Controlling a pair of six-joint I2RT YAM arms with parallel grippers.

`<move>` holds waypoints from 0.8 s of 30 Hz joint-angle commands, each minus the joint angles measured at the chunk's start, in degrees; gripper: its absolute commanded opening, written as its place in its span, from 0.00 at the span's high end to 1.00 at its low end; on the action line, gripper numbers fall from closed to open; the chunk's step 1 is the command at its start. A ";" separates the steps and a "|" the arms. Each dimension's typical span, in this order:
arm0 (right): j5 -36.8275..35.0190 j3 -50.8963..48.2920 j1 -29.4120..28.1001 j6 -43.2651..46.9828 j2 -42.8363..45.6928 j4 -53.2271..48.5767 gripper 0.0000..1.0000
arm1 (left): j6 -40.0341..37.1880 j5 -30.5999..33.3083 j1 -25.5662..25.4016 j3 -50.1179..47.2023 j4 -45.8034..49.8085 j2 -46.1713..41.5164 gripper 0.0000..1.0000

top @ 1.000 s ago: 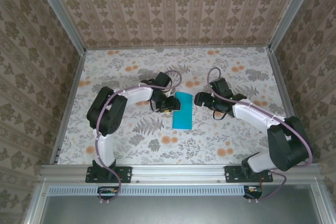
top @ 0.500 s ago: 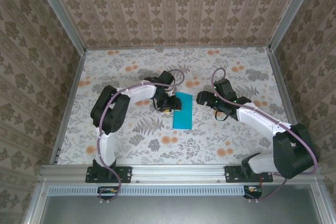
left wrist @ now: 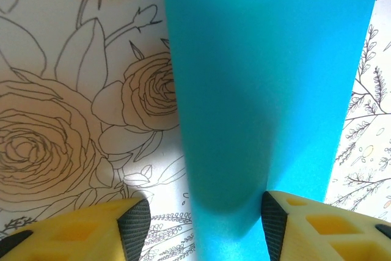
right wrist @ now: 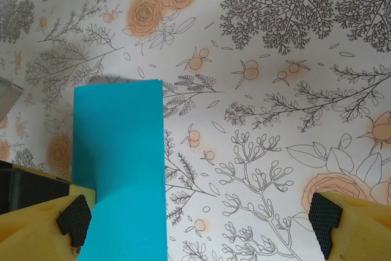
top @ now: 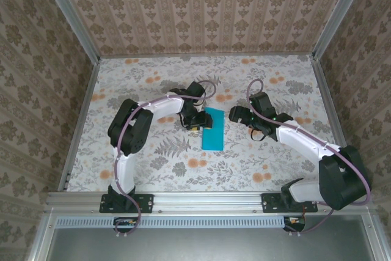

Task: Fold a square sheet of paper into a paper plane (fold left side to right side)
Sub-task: First fold in half a square sheet of paper at the center of the table.

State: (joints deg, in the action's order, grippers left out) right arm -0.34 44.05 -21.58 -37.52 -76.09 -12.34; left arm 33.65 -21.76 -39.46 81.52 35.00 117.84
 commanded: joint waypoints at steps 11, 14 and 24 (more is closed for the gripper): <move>-1.16 -0.90 0.25 -0.02 1.33 -0.19 0.04 | 1.00 -0.24 -3.24 -1.27 -3.63 8.54 0.42; -0.90 -0.90 0.31 -0.01 1.13 -0.12 0.03 | 0.59 0.02 -3.31 -0.93 -3.17 8.78 0.42; -0.80 -1.09 0.30 -0.01 0.95 -0.05 0.03 | -1.39 1.10 -3.87 0.05 -1.43 9.24 0.43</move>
State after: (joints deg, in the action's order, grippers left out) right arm -0.51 43.64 -21.58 -37.54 -76.09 -12.36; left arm 34.20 -20.40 -40.12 84.16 38.00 119.33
